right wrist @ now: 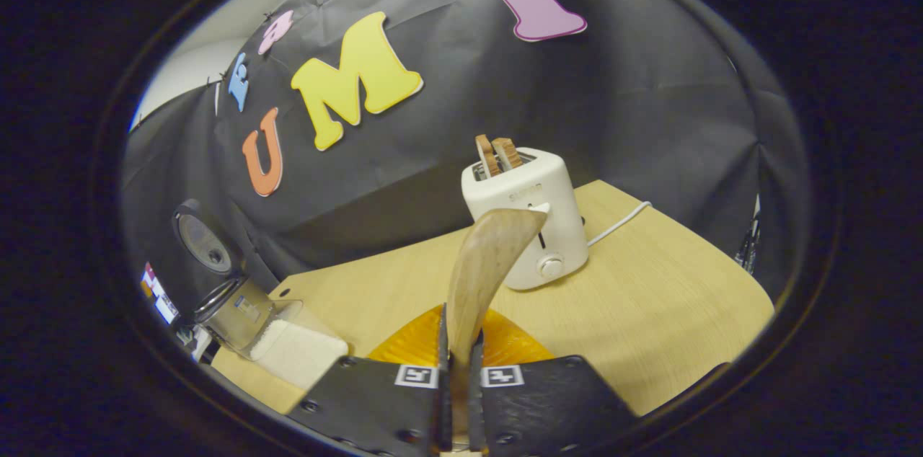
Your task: Close the left gripper, press the button to open the rice cooker; take a wooden spoon from the chopstick holder with the right hand, scoop a spoonful of rice and pour it into the rice cooker, then put the wooden spoon back into the chopstick holder.
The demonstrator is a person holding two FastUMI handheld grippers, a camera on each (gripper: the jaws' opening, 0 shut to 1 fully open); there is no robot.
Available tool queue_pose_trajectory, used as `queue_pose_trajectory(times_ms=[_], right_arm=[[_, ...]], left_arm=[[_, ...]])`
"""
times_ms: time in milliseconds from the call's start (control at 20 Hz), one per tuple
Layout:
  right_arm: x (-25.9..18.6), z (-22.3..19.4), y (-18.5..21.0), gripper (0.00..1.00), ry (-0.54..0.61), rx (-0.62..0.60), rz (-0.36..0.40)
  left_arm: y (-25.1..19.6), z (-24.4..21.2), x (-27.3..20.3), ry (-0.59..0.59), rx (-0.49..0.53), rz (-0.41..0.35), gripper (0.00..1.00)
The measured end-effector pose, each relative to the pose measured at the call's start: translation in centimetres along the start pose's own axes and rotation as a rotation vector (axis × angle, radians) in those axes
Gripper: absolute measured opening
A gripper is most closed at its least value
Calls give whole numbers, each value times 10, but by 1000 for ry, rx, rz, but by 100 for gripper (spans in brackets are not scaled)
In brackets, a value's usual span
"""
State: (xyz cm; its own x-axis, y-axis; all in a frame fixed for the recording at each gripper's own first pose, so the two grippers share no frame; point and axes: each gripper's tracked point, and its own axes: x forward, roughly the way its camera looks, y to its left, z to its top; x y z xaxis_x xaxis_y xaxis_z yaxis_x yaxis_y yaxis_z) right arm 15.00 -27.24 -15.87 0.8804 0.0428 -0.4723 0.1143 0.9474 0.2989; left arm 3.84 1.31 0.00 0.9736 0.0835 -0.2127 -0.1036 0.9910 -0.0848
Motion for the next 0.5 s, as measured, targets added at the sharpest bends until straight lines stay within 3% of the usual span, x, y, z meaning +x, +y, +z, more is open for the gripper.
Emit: queue_pose_trajectory(times_ms=[50, 100, 500], right_arm=[[-4, 0, 2, 2, -4, -15, -5], [-6, 1, 3, 1, -13, -32, -11], [-44, 52, 34, 2, -183, -191, -80]], left_arm=[[-1, -1, -1, 2, -2, -5, 98], [-1, -2, -2, 1, -4, -8, 100], [-2, -16, -1, -6, -53, -62, 98]])
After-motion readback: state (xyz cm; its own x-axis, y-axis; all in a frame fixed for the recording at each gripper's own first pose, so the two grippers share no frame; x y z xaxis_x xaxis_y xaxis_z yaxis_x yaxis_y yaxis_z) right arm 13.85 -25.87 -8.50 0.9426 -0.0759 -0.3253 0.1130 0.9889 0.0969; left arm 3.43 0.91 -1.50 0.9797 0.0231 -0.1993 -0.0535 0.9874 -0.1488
